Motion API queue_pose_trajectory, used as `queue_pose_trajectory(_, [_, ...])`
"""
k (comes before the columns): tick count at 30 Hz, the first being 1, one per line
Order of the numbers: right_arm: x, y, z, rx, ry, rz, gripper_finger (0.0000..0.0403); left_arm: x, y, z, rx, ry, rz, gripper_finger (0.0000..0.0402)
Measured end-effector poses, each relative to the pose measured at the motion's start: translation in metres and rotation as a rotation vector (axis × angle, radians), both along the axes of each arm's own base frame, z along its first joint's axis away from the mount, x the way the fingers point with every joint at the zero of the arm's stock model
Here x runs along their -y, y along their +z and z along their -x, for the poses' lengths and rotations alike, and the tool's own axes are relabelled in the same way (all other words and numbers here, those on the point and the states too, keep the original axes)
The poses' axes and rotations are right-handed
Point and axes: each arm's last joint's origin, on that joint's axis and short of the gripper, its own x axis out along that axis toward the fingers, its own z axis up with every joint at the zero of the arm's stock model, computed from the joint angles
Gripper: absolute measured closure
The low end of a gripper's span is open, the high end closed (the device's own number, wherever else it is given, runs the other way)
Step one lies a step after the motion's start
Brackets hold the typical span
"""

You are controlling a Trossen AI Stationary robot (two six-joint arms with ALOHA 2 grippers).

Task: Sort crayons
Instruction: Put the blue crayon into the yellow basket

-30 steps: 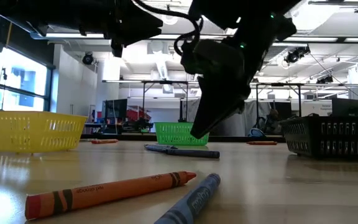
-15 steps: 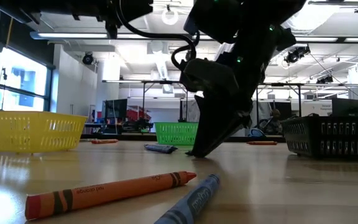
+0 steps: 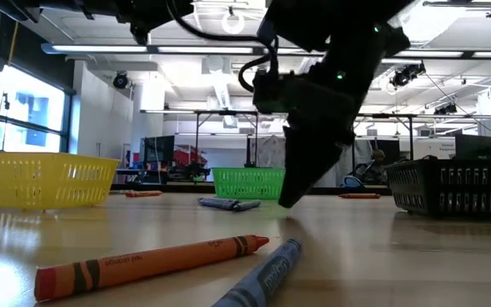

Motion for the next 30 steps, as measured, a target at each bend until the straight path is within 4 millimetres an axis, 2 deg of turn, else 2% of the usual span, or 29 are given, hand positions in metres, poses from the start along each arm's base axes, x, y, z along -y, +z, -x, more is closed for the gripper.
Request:
queue_pose_trajectory(8, [0.004,0.020,-0.012,-0.002,0.529,0.363,0.0359,0.000,-0.003,0.000,-0.028,0.001,0.026,0.0311])
queue_pose_trajectory(11, [0.007,0.021,-0.013,-0.022,0.753,0.481,0.0359,0.000,-0.004,0.000,-0.037,0.002,0.040,0.0311])
queue_pose_trajectory(14, [0.012,0.021,-0.014,-0.036,0.897,0.563,0.0359,0.000,-0.005,0.000,-0.046,0.002,0.046,0.0311])
queue_pose_trajectory(17, [0.022,0.020,-0.016,-0.048,0.964,0.608,0.0359,0.000,-0.006,0.000,-0.057,0.004,0.044,0.0311])
queue_pose_trajectory(21, [0.037,0.017,-0.022,-0.043,0.956,0.623,0.0359,0.000,-0.006,0.000,-0.057,0.005,0.044,0.0311])
queue_pose_trajectory(26, [0.053,0.018,-0.025,-0.010,0.937,0.578,0.0359,0.000,-0.006,0.000,-0.054,0.005,0.044,0.0311])
queue_pose_trajectory(30, [0.058,0.015,-0.026,0.018,0.953,0.517,0.0359,0.000,-0.006,0.000,-0.058,0.005,0.043,0.0311])
